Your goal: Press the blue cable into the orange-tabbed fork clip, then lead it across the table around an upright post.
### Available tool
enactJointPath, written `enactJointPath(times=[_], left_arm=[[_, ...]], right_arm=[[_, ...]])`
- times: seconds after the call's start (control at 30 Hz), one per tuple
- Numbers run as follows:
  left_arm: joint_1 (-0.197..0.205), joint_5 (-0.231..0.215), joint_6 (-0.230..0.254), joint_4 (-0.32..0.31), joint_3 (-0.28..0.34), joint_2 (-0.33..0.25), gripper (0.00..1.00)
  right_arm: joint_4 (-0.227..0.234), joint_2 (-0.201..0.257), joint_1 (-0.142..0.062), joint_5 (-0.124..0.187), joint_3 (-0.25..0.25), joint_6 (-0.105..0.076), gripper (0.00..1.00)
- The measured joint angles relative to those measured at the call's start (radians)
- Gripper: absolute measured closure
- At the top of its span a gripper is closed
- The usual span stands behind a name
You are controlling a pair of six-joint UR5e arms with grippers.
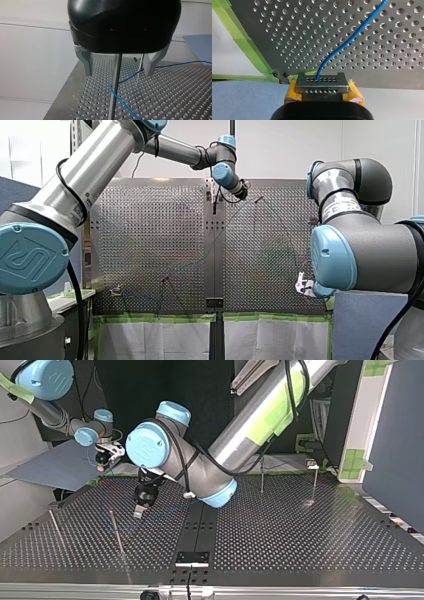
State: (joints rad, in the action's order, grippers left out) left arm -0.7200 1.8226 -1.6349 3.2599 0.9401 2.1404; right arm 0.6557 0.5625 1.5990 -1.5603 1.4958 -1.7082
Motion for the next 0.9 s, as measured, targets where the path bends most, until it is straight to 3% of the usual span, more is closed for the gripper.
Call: enactJointPath(times=[0.9], left_arm=[[0.0, 0.01, -0.007, 0.0, 0.0, 0.0, 0.0]], right_arm=[[-0.001, 0.0, 0.003, 0.0, 0.0, 0.002, 1.0]])
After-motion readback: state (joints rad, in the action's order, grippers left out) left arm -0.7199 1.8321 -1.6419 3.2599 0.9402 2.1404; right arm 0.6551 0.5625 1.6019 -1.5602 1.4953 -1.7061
